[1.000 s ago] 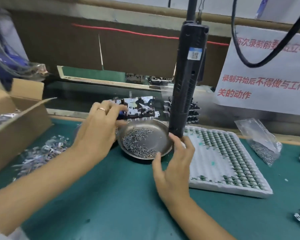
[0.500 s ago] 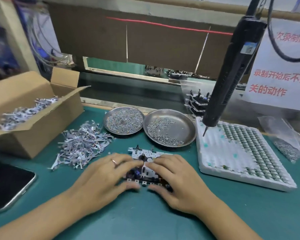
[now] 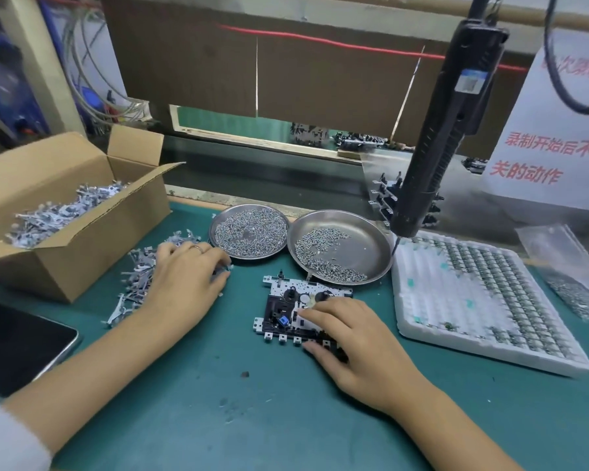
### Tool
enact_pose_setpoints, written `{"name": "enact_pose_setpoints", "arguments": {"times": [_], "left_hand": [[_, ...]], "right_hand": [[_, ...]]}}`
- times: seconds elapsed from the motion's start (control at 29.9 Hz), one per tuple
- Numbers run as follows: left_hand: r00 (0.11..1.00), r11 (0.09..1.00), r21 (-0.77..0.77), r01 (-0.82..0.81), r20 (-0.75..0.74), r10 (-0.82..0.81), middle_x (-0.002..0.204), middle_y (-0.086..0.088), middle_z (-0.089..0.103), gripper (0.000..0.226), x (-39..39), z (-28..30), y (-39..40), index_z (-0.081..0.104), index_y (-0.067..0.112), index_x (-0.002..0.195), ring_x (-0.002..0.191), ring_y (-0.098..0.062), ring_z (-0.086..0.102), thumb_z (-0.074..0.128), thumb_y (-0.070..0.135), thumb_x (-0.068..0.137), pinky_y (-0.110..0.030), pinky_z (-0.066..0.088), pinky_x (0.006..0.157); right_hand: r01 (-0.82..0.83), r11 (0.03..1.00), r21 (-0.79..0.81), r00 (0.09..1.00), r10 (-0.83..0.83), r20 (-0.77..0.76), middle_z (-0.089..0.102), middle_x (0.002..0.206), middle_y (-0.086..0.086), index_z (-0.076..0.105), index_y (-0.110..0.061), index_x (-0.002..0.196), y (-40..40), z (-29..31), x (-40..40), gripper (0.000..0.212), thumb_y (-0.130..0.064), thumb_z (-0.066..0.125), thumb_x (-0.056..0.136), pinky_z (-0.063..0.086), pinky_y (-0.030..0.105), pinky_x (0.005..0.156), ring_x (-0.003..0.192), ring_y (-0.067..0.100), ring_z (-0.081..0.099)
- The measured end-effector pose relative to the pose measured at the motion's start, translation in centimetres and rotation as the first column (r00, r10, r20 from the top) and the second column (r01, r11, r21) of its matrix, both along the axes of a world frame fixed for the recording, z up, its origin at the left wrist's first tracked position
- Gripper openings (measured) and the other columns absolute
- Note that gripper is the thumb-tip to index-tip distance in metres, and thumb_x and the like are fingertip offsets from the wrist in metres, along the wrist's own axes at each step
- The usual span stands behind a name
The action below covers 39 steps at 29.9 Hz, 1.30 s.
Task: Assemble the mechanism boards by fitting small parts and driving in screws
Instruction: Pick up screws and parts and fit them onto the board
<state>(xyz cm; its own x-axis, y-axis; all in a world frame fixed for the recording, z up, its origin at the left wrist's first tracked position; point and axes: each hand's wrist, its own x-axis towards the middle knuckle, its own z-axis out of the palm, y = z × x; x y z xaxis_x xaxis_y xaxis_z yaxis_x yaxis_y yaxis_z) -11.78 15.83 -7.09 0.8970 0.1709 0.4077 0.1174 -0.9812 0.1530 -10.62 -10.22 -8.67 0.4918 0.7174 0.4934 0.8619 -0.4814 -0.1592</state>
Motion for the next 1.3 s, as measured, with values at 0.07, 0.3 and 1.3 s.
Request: {"name": "enact_pose_setpoints", "arguments": {"times": [0.07, 0.3, 1.3], "left_hand": [[1.000, 1.000, -0.020, -0.010, 0.001, 0.010, 0.097, 0.008, 0.065, 0.013, 0.0, 0.0, 0.1, 0.067, 0.027, 0.099, 0.099, -0.016, 0.055, 0.058, 0.032, 0.091, -0.033, 0.019, 0.086], [1.000, 1.000, -0.023, -0.011, 0.002, 0.011, 0.092, 0.006, 0.064, 0.009, 0.1, 0.1, 0.4, 0.066, 0.024, 0.091, 0.095, -0.019, 0.057, 0.060, 0.032, 0.090, -0.033, 0.022, 0.085], [0.887, 0.670, -0.596, 0.443, 0.181, -0.425, 0.080, 0.026, 0.066, 0.002, -1.5, 0.4, -6.7, 0.065, 0.047, 0.074, 0.087, -0.004, 0.056, 0.064, 0.048, 0.073, -0.030, 0.030, 0.088]], "right_hand": [[-0.001, 1.000, 0.002, 1.000, 0.001, -0.012, 0.063, 0.109, 0.001, 0.063, -0.013, 0.119, 0.0, 0.1, 0.0, 0.035, -0.029, 0.062, 0.088, 0.042, 0.028, 0.090, 0.103, 0.016, 0.054], [-0.014, 1.000, 0.007, 0.999, 0.014, -0.033, 0.063, 0.110, 0.002, 0.064, -0.011, 0.119, 0.1, 0.2, -0.1, 0.035, -0.027, 0.061, 0.089, 0.048, 0.036, 0.087, 0.102, 0.021, 0.058], [0.268, 0.898, 0.348, 0.892, -0.095, -0.441, 0.067, 0.080, -0.004, 0.076, -0.013, 0.090, 0.6, 0.7, 0.2, 0.013, -0.003, 0.070, 0.083, 0.042, 0.019, 0.081, 0.086, 0.012, 0.052]]}}
